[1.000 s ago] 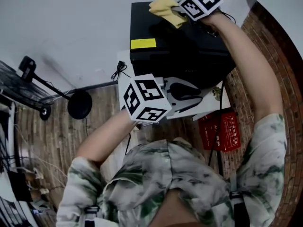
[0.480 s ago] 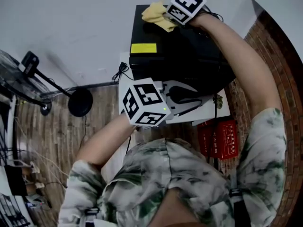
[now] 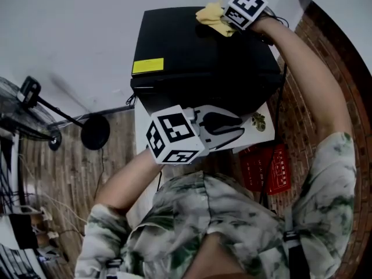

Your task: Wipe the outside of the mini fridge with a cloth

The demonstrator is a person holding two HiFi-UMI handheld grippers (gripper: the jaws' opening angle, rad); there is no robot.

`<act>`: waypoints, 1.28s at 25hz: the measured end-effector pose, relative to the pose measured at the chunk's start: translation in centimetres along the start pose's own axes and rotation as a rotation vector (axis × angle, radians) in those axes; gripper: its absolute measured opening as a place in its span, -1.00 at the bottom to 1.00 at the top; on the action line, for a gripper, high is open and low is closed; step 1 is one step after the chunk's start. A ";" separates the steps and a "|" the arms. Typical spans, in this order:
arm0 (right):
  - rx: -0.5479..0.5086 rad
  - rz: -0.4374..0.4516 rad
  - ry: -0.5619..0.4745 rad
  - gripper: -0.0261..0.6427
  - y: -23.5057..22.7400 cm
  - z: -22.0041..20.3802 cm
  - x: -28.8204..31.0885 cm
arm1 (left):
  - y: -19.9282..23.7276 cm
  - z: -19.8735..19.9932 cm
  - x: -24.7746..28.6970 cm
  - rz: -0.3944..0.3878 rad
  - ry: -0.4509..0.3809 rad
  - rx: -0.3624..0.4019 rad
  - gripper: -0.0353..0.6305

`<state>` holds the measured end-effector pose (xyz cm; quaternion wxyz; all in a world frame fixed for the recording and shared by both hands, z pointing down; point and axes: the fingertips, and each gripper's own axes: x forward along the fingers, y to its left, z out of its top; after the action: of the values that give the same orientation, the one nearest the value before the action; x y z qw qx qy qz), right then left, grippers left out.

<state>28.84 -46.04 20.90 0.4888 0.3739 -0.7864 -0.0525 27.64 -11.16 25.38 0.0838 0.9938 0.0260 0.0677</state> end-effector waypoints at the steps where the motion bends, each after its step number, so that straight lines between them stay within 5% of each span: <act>1: 0.006 -0.010 0.007 -0.66 -0.8 -1.1 -0.4 | 0.0 0.0 0.6 0.001 -0.002 -0.001 -0.65; 13: 0.044 -0.038 -0.021 -0.66 -6.6 -10.4 -2.8 | 0.2 0.1 7.6 0.029 0.004 -0.026 -0.65; 20: 0.146 -0.074 -0.240 -0.66 -10.1 -10.9 -6.3 | 0.7 0.2 10.8 0.071 0.008 -0.033 -0.65; 24: 0.210 -0.123 -0.276 -0.66 -13.2 -13.4 -7.6 | 0.8 0.4 12.6 0.103 -0.004 -0.022 -0.65; 32: 0.338 -0.036 -0.337 -0.66 -13.7 -18.6 -2.5 | 2.1 -0.4 15.6 0.177 -0.009 -0.058 -0.65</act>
<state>51.81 -48.97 22.59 0.2800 0.4503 -0.8478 0.0096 43.06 -12.18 28.14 0.1065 0.9897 -0.0643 0.0711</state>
